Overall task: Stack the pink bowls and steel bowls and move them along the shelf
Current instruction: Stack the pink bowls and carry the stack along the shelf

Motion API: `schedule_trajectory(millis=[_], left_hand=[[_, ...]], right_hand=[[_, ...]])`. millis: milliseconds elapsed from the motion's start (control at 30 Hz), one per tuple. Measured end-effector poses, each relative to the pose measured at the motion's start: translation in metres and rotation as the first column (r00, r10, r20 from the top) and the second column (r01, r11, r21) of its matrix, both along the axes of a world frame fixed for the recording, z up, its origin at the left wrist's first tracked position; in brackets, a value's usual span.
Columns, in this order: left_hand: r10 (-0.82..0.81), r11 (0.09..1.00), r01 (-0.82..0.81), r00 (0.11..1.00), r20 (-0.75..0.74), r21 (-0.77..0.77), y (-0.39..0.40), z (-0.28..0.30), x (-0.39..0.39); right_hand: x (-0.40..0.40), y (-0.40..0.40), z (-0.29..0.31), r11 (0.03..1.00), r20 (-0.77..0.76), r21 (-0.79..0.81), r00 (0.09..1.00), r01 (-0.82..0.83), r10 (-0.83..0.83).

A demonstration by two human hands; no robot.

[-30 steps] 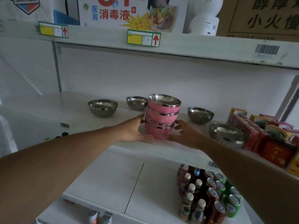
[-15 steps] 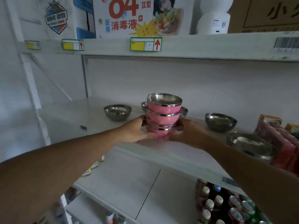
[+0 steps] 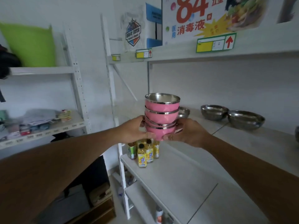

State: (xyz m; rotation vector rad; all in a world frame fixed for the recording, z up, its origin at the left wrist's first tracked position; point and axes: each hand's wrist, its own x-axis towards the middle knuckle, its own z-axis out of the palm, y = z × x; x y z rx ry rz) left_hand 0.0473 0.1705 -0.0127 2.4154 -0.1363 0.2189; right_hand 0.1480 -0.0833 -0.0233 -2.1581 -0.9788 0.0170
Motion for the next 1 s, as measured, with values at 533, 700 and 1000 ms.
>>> schedule_trajectory(millis=[533, 700, 1000], left_hand=[[-0.084, 0.994, 0.084, 0.996, 0.016, -0.063, 0.171, -0.013, 0.043], [-0.073, 0.997, 0.074, 0.997, 0.022, -0.030, 0.186, -0.005, 0.078], [-0.015, 0.999, 0.015, 1.000, -0.008, -0.036, 0.194, 0.001, 0.143]], right_hand=[[0.028, 0.163, -0.001, 0.996, -0.073, -0.056, 0.995, 0.066, -0.070], [0.058, 0.180, 0.007, 0.996, -0.095, -0.059, 0.993, 0.063, -0.068], [0.140, 0.201, 0.013, 0.997, -0.132, -0.072, 0.991, 0.026, -0.036]])
